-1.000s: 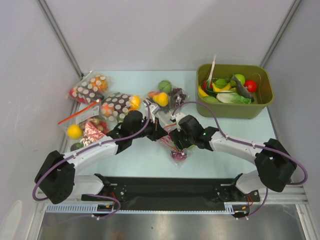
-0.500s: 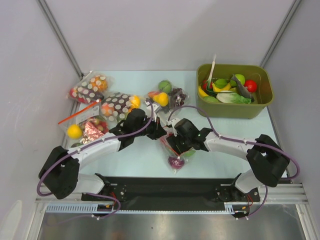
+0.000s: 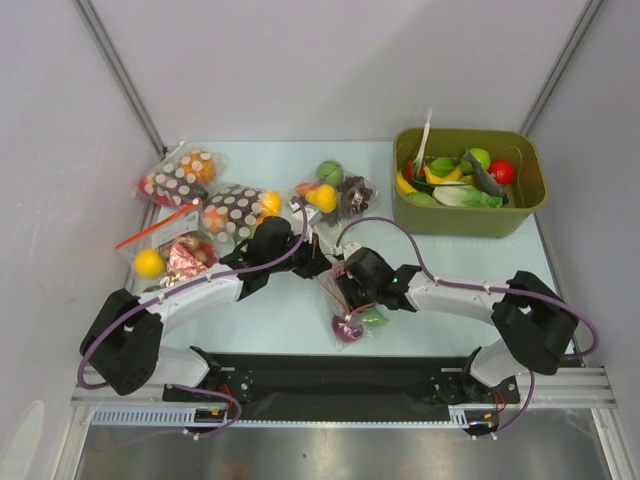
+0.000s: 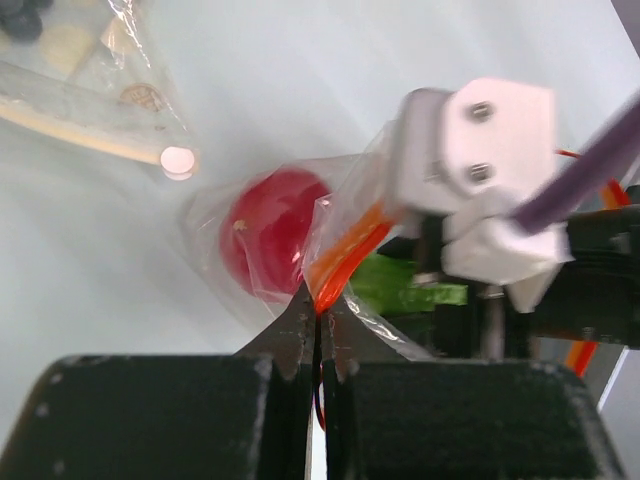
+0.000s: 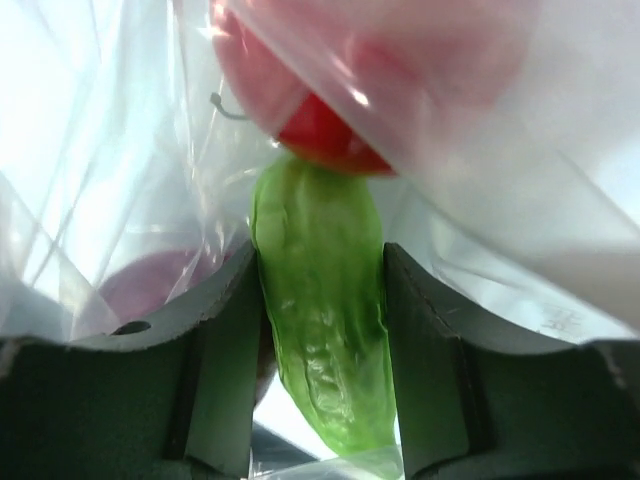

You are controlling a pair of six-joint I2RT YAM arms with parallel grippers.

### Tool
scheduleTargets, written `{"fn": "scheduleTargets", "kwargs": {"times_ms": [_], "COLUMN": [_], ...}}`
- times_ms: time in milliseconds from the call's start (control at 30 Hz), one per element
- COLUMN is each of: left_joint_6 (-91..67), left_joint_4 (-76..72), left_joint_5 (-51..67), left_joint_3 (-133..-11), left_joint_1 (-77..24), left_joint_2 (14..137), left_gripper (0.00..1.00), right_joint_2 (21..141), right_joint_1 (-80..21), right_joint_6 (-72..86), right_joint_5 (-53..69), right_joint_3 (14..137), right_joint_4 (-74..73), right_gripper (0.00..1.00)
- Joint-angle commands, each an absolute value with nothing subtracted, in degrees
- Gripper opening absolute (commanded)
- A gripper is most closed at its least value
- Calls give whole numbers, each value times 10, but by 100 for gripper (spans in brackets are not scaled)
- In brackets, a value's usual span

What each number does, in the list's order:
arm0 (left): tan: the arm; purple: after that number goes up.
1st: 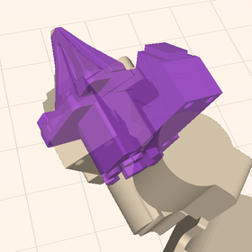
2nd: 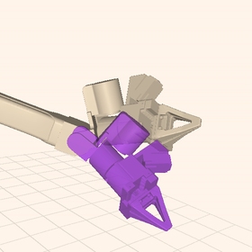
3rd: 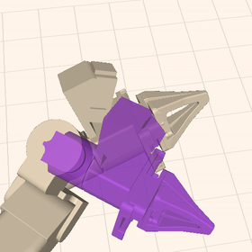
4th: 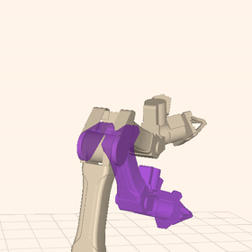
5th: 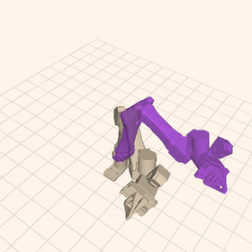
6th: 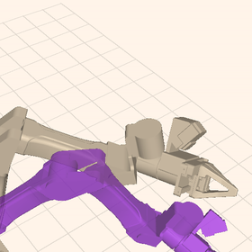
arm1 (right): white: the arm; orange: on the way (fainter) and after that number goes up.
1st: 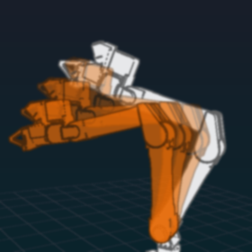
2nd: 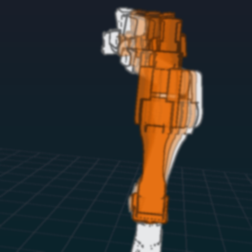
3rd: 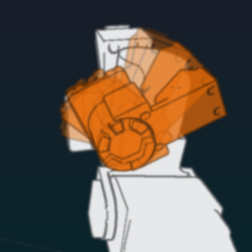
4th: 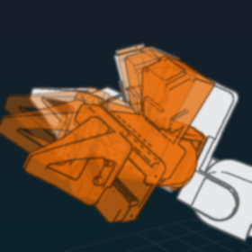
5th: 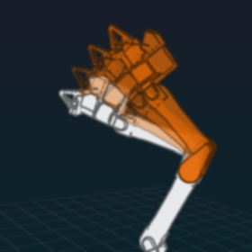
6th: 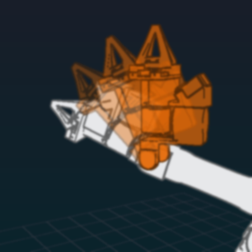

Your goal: Open the zip-top bag and remove the fake food

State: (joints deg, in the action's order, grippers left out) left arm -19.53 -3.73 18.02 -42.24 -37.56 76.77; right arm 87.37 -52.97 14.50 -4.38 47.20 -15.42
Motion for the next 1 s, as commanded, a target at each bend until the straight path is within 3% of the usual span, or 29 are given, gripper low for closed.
{"fn": "scheduleTargets", "kwargs": {"times_ms": [0, 333, 633, 967], "left_joint_6": [-195, -211, -223, -214], "left_joint_4": [-57, -71, -82, -62], "left_joint_5": [163, 179, 191, 206], "left_joint_3": [-427, -424, -415, -458], "left_joint_1": [-370, -370, -371, -407], "left_joint_2": [753, 757, 744, 756], "left_gripper": [0, 0, 0, 0], "right_joint_2": [806, 606, 522, 575], "right_joint_1": [-533, -533, -532, -530], "right_joint_6": [166, 192, 211, 171], "right_joint_5": [-92, -119, -178, -98], "right_joint_3": [457, 429, 374, 400], "right_joint_4": [-164, -126, -63, 21], "right_gripper": [16, 16, 17, 18]}}
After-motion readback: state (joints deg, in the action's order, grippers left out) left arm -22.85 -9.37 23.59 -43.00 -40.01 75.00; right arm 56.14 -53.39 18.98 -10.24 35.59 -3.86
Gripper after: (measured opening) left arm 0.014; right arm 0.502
